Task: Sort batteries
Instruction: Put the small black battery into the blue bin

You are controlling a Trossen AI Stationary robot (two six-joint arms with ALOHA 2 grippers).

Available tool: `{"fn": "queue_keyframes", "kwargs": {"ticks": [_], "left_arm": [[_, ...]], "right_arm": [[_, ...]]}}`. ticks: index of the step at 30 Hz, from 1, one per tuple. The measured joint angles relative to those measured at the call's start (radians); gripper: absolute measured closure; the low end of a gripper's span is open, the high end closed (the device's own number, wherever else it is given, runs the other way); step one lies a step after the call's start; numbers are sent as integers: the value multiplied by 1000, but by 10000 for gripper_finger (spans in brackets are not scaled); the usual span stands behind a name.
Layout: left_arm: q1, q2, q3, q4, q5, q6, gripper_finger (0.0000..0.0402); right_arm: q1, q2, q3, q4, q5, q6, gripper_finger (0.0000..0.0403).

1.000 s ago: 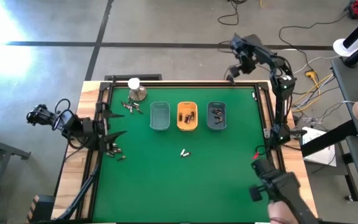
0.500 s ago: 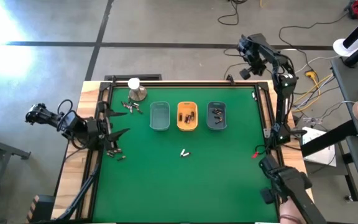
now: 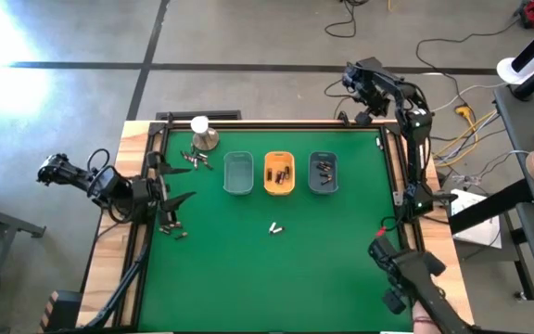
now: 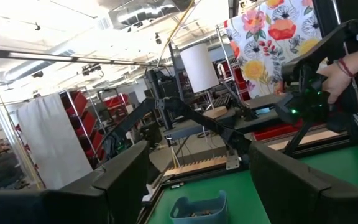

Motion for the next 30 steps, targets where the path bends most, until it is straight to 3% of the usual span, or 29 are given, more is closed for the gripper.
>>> {"fn": "queue_keyframes", "kwargs": {"ticks": [7, 16, 22, 30], "left_arm": [[2, 0, 0, 3, -33, 17, 149], [2, 0, 0, 2, -53, 20, 149], [2, 0, 0, -7, -53, 16, 149], [2, -6, 0, -30, -53, 27, 149]], "right_arm": [[54, 0, 0, -1, -111, -53, 390], [112, 0, -54, 0, -193, 198, 390], [108, -23, -205, 10, -174, 449, 390], [161, -101, -420, 121, -21, 678, 390]]}}
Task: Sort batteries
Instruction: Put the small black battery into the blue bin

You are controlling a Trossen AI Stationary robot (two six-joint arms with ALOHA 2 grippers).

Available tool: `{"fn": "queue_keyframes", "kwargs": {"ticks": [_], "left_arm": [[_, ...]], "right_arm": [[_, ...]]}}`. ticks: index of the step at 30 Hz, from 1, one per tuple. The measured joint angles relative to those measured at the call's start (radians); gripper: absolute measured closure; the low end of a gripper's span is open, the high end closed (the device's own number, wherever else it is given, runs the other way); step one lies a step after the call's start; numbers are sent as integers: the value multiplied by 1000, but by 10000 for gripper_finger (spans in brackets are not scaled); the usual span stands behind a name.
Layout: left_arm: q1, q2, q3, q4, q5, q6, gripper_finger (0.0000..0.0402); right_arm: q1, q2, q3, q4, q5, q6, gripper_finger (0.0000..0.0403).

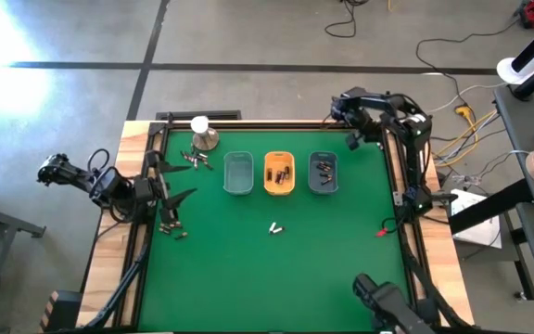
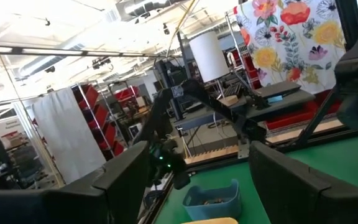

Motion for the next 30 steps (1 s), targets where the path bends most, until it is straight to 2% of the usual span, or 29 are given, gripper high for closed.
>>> {"fn": "queue_keyframes", "kwargs": {"ticks": [6, 12, 21, 26, 30], "left_arm": [[0, -24, 0, -53, -69, 13, 149], [0, -50, 0, -73, -73, 13, 149], [0, -79, 0, -111, -74, -6, 149], [0, -85, 0, -115, -66, -16, 149], [0, -86, 0, -115, -41, -18, 149]], "right_arm": [[20, -54, -139, 152, 59, 150, 390], [29, -73, -167, 243, 149, 273, 390], [24, -71, -167, 262, 174, 306, 390], [23, -43, -167, 245, 123, 275, 390], [27, -14, -162, 216, 137, 271, 390]]}}
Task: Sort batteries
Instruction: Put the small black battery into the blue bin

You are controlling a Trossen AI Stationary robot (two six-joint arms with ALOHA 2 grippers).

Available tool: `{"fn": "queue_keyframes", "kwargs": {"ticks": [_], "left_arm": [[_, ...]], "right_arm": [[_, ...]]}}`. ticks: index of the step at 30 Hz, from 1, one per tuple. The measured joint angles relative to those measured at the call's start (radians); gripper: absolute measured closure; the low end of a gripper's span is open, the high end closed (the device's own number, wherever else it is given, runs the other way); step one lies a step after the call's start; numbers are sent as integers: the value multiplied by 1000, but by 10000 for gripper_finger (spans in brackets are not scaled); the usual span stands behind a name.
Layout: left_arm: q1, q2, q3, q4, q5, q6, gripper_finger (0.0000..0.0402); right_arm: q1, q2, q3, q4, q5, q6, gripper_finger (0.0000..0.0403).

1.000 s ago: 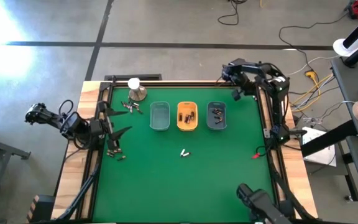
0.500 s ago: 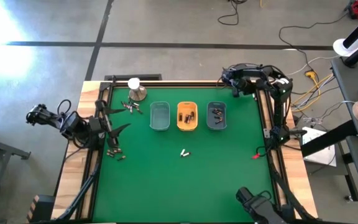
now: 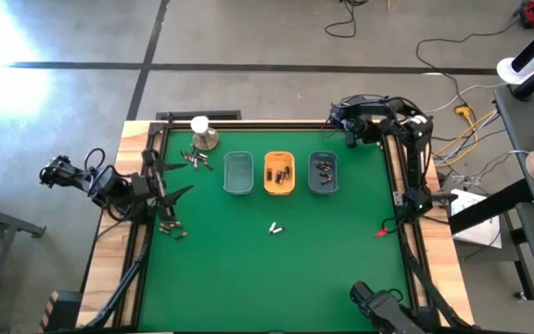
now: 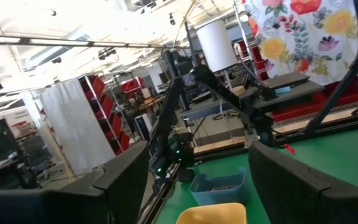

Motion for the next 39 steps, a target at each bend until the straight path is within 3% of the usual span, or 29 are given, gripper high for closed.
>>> {"fn": "queue_keyframes", "kwargs": {"ticks": [7, 21, 31, 39], "left_arm": [[0, -1, 0, 8, 1, -10, 149], [0, -1, 0, 9, 2, -11, 149], [0, -1, 0, 9, 2, -1, 149], [0, 0, 0, 13, 2, -1, 149]], "right_arm": [[1, 8, 1, -10, -5, -19, 390], [-19, -54, 12, 1, -228, -159, 390], [-7, -241, 15, 9, -248, -187, 390], [-4, -179, -8, 42, -217, -145, 390]]}}
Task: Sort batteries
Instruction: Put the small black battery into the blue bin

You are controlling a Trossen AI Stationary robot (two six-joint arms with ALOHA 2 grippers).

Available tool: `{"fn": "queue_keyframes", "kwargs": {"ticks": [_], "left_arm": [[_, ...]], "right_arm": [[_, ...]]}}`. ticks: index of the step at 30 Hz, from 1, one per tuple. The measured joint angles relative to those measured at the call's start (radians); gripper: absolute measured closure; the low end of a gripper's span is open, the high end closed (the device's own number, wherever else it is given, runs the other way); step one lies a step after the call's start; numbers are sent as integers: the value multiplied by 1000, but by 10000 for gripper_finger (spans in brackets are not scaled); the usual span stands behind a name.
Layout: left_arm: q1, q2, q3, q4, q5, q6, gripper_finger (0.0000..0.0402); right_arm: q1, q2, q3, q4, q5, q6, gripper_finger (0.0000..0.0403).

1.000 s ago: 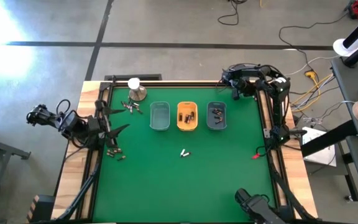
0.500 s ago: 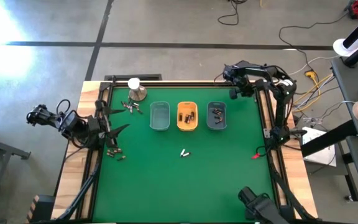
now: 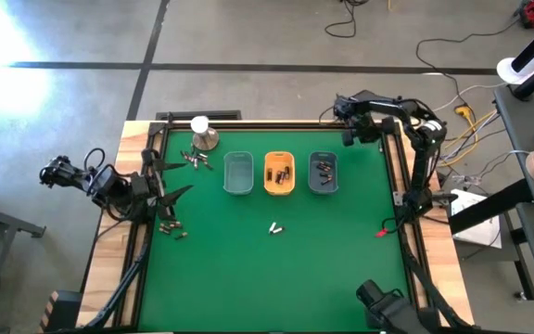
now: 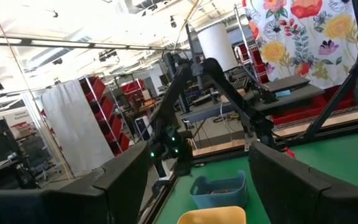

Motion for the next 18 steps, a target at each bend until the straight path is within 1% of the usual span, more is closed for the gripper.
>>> {"fn": "queue_keyframes", "kwargs": {"ticks": [3, 8, 15, 18], "left_arm": [[0, 0, 0, 0, 0, -1, 149], [0, -1, 0, -1, 0, -1, 149], [0, -1, 0, 3, 0, 1, 149], [0, -1, 0, 3, 0, 2, 149]], "right_arm": [[0, 63, -5, -36, 38, 0, 390], [-1, 174, 68, -188, 57, 23, 390], [-50, 238, 130, -192, 62, -26, 390], [-48, 258, 130, -195, 102, -29, 390]]}}
